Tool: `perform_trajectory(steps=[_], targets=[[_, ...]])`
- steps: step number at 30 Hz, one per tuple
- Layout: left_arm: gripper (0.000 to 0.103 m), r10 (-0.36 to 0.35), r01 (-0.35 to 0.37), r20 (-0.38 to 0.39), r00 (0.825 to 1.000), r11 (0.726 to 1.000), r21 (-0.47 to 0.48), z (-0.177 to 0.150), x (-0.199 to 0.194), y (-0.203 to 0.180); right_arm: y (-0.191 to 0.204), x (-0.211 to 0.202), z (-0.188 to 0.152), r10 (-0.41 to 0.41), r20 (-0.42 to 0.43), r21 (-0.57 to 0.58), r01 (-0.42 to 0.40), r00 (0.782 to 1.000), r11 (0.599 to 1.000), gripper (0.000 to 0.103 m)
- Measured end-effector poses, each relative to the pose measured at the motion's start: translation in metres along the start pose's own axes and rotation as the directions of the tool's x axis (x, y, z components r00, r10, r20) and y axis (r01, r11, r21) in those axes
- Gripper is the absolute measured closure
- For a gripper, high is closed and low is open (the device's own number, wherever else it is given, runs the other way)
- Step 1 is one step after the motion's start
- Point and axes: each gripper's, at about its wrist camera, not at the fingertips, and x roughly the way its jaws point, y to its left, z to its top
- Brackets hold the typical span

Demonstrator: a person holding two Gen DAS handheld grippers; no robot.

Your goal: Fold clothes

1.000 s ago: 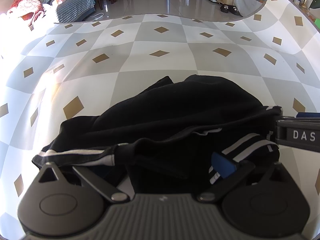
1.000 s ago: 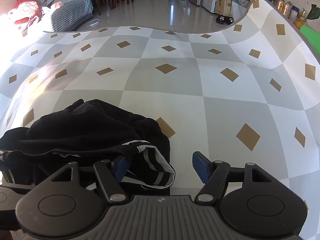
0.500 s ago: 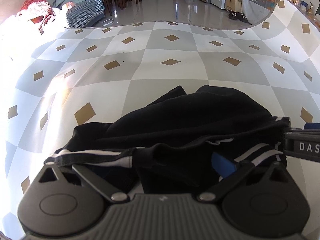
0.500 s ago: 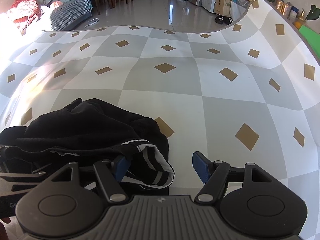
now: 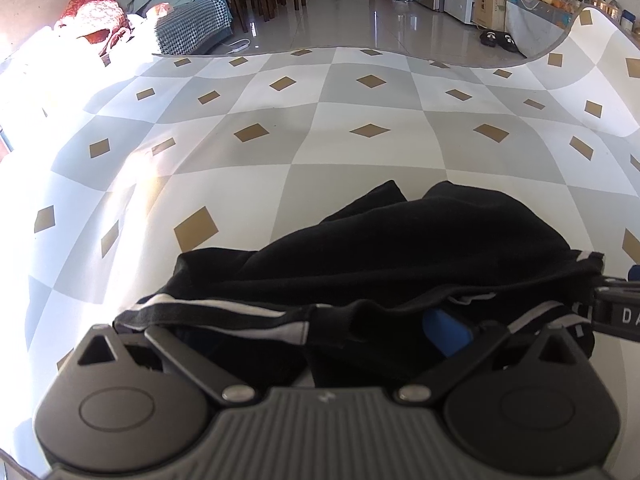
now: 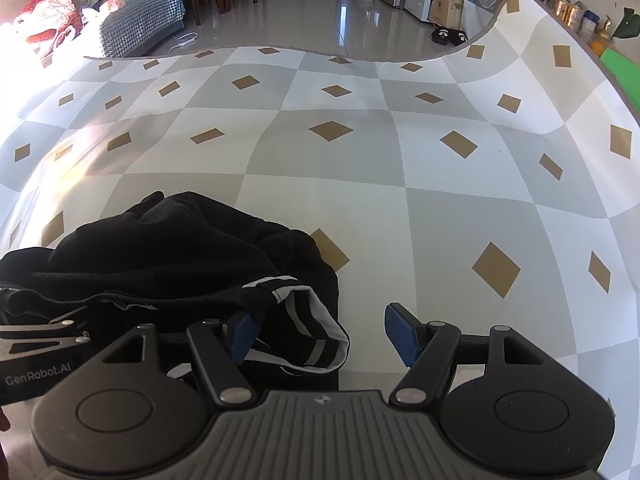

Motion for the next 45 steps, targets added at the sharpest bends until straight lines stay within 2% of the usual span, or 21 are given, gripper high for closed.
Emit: perform_trajectory(steps=[13,25,45], targets=[[0.000,-0.015,0.015,-0.006,1.000,1.000,0.024,-0.002,-0.004,-0.010,0.010,0.001,-0.005,-0.024,-0.002,-0.053,0.024,1.000,0.998,0.035],[0.000,-0.033,0.034,-0.027,0.999,0.999,0.035,-0.005,-0.011,-0.007,0.035,-0.003,-0.003,-0.104,0.008,-0.159,0.104,0.995,0.982,0.035],[0.000,-0.020,0.021,-0.018,1.000,0.999,0.038,-0.006,-0.019,-0.003,0.040,-0.006,-0.006,-0.076,-0.020,-0.168,0.072,0.997,0.983,0.035]])
